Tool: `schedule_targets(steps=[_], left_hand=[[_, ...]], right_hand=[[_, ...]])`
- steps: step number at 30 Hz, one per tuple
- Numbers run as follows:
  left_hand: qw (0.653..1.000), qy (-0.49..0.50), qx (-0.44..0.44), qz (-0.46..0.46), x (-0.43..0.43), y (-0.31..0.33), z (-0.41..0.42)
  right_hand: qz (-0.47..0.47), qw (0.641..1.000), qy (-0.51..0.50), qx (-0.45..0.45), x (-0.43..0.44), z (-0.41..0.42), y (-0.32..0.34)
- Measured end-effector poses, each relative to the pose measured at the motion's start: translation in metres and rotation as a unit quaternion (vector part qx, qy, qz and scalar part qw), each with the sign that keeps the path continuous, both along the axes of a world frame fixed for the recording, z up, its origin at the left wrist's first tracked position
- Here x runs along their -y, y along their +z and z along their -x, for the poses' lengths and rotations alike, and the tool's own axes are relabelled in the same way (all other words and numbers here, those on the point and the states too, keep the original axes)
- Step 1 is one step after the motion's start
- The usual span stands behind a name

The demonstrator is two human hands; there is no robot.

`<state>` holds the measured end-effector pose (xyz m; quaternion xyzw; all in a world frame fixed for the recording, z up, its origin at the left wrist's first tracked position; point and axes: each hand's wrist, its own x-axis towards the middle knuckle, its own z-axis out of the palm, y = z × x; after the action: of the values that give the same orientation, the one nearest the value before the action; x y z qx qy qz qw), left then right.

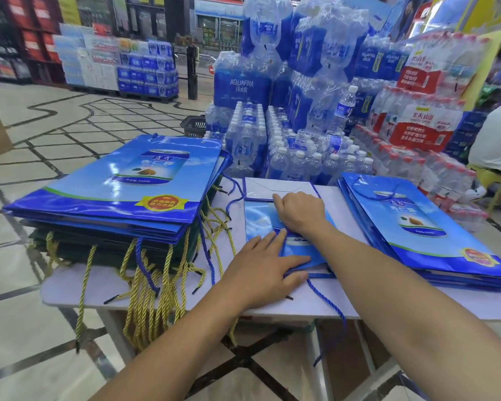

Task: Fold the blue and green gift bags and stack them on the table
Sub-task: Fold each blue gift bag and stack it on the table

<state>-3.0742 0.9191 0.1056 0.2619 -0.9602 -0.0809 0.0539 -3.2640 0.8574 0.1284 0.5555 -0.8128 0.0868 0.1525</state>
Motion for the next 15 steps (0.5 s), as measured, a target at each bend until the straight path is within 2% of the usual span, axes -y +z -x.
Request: schedule_targets(steps=[8, 15], left_hand=[[1.0, 0.006, -0.005, -0.004, 0.001, -0.004, 0.001], [1.0, 0.006, -0.021, -0.018, 0.001, 0.001, -0.003]], right_hand=[[-0.004, 1.0, -0.003, 0.02, -0.002, 0.001, -0.001], [-0.035, 0.989, 0.001, 0.141, -0.039, 0.016, 0.027]])
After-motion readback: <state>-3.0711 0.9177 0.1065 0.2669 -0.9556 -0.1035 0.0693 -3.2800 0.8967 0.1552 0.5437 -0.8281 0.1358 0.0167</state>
